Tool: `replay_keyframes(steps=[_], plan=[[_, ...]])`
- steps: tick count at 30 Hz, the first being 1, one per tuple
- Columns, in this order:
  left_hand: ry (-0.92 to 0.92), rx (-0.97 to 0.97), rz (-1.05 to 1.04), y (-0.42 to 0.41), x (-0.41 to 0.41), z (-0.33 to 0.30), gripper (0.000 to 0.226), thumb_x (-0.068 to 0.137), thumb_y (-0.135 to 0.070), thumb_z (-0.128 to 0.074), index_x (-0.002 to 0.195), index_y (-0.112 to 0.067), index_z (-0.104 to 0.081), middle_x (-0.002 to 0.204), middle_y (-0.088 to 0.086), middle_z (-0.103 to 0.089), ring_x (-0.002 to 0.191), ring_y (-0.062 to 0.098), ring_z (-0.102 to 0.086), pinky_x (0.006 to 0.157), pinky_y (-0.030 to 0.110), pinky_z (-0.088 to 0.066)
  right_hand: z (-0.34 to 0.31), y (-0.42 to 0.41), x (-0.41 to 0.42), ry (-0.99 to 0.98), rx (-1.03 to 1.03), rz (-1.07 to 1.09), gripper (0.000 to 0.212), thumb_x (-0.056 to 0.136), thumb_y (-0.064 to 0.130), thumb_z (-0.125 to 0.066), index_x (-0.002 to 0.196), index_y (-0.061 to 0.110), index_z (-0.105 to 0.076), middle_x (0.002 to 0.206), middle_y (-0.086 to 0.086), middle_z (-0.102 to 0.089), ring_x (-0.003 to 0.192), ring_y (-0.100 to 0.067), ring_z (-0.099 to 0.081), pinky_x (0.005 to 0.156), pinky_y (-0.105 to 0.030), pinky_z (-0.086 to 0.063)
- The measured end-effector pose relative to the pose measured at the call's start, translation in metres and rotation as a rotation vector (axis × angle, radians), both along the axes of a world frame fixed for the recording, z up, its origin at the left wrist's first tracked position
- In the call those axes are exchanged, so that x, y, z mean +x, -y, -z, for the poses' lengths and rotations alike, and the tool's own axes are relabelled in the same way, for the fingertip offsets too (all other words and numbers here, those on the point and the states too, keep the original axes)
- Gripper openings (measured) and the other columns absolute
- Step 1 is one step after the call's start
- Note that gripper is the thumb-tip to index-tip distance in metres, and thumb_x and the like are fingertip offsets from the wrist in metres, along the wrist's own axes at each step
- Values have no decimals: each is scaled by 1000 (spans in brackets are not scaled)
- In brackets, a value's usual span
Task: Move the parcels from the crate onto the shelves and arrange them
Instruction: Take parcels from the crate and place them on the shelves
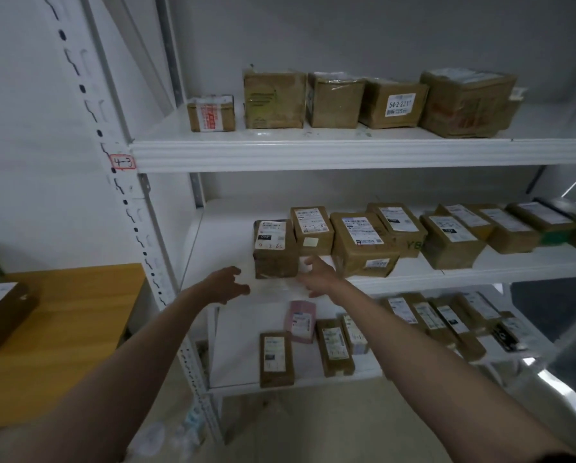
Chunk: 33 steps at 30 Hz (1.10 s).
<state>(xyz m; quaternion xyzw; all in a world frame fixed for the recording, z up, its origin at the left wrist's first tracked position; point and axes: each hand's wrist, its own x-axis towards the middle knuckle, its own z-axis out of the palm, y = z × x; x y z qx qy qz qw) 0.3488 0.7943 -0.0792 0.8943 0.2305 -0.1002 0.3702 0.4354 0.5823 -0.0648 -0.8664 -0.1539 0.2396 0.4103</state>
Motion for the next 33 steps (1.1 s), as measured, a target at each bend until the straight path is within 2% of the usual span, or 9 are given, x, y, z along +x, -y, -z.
replay_keyframes(steps=[5,9,14,17,22,25,29,31,33], plan=[[-7,132,79,7,-34,-5,64,91,-32,-67,146,-12,-40,146,13,-45,128,30,-50,104,37,-45,-7,11,-27,27,-71,-70,57,94,21,-62,144,14,-35,122,-10,-55,105,-25,-59,83,-38,-57],[-47,234,140,14,-63,-3,59,91,-35,-65,142,-15,-45,141,11,-51,127,26,-51,105,32,-40,-7,10,-49,23,-146,-183,63,91,21,-65,146,16,-36,117,-8,-52,96,-23,-59,71,-32,-56],[-120,292,136,18,-97,4,56,93,-35,-63,143,-18,-44,144,6,-48,128,21,-50,103,27,-38,-1,-2,-66,41,-280,-368,65,91,19,-67,148,17,-36,126,-13,-56,106,-27,-62,83,-37,-58],[-159,283,57,16,-117,7,59,93,-37,-63,145,-18,-41,146,6,-46,129,21,-50,105,29,-40,3,-14,-70,84,-330,-494,65,91,17,-68,147,17,-36,130,-16,-54,104,-25,-60,76,-34,-57],[-209,270,-103,24,-158,18,56,94,-31,-61,143,-14,-41,145,8,-46,125,27,-51,101,35,-45,14,-31,-80,194,-411,-721,65,89,18,-69,146,18,-38,131,-14,-49,99,-24,-54,78,-38,-58],[-273,295,-177,39,-192,25,60,94,-33,-61,146,-14,-39,147,5,-43,131,26,-45,106,37,-42,26,-37,-94,263,-432,-872,64,88,18,-70,144,17,-39,115,-10,-50,99,-28,-59,74,-39,-57],[-331,298,-305,70,-257,42,60,91,-37,-64,143,-20,-40,143,4,-47,122,24,-53,101,39,-46,44,-47,-130,311,-488,-1076,66,88,17,-69,146,18,-38,102,-5,-51,85,-22,-53,60,-31,-47],[-387,299,-375,90,-296,49,58,92,-37,-62,143,-22,-41,141,4,-47,125,25,-51,102,39,-44,57,-53,-158,343,-512,-1157,71,86,19,-71,148,19,-37,101,-4,-52,89,-23,-52,64,-31,-46],[-414,325,-474,109,-339,57,59,92,-39,-62,144,-23,-40,143,4,-46,128,26,-48,104,39,-42,67,-58,-193,386,-526,-1256,71,85,20,-72,147,19,-38,116,-10,-56,96,-27,-56,74,-34,-46]])
